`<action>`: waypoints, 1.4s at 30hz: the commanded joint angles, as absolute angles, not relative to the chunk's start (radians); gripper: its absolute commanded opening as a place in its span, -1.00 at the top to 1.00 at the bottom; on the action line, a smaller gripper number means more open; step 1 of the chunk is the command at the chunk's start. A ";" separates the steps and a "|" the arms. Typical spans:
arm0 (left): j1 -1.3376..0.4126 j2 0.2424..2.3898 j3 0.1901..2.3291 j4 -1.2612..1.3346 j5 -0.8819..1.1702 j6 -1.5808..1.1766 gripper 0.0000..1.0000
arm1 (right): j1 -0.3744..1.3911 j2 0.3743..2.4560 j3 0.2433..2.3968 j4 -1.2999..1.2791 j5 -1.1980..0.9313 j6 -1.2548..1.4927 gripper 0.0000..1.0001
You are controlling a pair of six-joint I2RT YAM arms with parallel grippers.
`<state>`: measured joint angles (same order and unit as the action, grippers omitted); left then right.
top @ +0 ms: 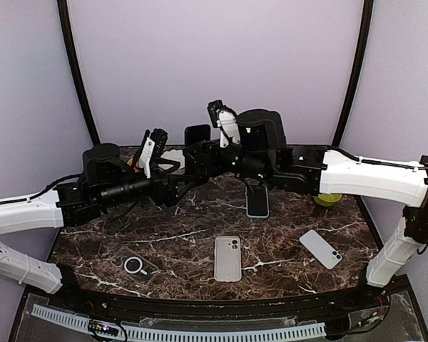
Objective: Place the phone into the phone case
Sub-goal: Pass from the right arm to the left, then pass from the left arm to the right
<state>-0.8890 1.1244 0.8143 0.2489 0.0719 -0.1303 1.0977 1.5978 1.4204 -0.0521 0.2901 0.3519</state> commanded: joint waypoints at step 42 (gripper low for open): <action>-0.923 1.016 0.596 0.903 -0.372 1.279 1.00 | 0.962 1.652 1.843 -0.486 -0.308 0.554 -0.97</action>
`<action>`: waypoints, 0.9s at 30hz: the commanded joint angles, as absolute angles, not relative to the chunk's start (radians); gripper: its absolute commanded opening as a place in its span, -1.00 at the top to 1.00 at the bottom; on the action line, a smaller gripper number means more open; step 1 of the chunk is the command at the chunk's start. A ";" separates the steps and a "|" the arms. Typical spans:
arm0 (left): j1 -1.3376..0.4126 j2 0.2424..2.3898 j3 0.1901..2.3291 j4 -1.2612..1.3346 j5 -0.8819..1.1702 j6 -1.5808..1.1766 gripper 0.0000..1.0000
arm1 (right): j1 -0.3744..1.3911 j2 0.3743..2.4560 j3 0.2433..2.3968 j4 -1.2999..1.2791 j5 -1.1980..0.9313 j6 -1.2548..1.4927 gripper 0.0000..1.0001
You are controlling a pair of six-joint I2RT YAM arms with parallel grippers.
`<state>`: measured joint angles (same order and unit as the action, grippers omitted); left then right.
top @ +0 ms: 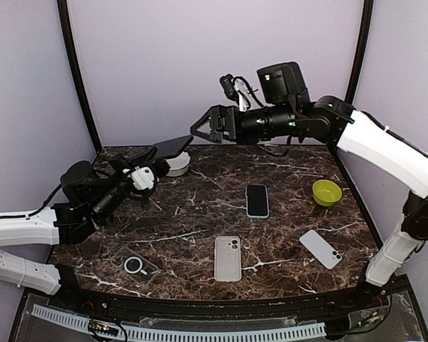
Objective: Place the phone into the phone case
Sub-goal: Pass from the left arm to the right
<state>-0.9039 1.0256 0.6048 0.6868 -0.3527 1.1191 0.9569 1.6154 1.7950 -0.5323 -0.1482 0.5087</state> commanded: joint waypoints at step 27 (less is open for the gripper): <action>-0.946 1.058 0.544 1.014 -0.432 1.435 -0.14 | 0.906 1.693 1.660 -0.163 -0.559 0.826 1.00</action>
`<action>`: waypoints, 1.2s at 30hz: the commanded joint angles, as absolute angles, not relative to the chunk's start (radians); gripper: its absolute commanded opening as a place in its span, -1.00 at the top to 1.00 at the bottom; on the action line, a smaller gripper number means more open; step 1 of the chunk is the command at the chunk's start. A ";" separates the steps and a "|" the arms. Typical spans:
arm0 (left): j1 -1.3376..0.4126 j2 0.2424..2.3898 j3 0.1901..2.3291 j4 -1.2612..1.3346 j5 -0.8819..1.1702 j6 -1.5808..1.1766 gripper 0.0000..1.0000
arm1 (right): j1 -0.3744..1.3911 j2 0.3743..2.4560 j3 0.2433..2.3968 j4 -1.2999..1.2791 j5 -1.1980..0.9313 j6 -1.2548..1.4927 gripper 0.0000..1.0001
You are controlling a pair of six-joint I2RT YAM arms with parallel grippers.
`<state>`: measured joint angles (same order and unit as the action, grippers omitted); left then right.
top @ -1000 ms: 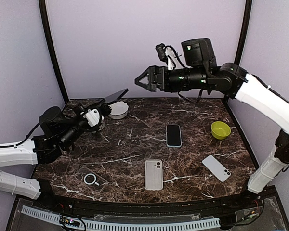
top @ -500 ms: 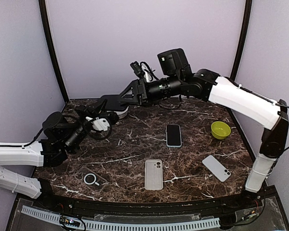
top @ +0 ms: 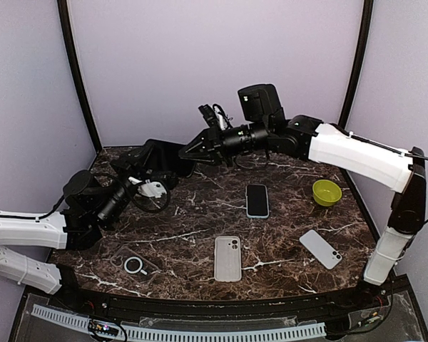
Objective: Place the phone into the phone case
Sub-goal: Pass from the left arm to the right, then pass from the right arm to the left
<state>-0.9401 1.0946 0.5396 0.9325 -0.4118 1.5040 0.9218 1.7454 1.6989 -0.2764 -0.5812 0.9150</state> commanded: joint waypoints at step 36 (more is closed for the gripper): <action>-0.770 1.047 0.990 0.669 0.513 -0.525 -0.64 | 0.931 1.372 1.185 0.744 -0.558 0.573 1.00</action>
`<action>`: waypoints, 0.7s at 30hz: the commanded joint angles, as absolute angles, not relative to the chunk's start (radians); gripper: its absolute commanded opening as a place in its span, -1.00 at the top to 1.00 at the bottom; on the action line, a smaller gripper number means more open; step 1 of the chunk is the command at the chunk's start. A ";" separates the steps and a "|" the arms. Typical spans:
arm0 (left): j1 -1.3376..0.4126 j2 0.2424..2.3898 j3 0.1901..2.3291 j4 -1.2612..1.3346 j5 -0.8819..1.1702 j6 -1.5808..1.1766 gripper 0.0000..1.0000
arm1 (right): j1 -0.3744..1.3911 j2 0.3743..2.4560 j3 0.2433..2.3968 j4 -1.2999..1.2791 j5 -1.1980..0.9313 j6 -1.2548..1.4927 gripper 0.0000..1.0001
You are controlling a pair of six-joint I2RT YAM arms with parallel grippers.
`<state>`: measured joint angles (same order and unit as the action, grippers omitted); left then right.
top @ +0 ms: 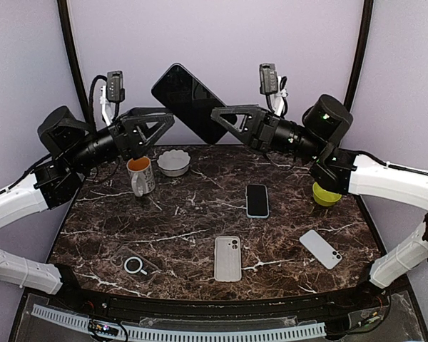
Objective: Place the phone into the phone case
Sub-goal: Pass from the right arm to the left
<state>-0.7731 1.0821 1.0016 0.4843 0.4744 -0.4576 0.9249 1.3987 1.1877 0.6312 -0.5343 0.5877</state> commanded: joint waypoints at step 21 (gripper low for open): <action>-0.771 1.090 1.034 0.617 0.500 -0.526 0.99 | 0.936 1.433 1.256 0.655 -0.664 0.556 1.00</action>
<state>-0.7734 1.0958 1.0035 0.5983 0.4934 -0.5343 0.9279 1.4445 1.2003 0.6205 -0.6510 0.5819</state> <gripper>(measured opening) 0.082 0.068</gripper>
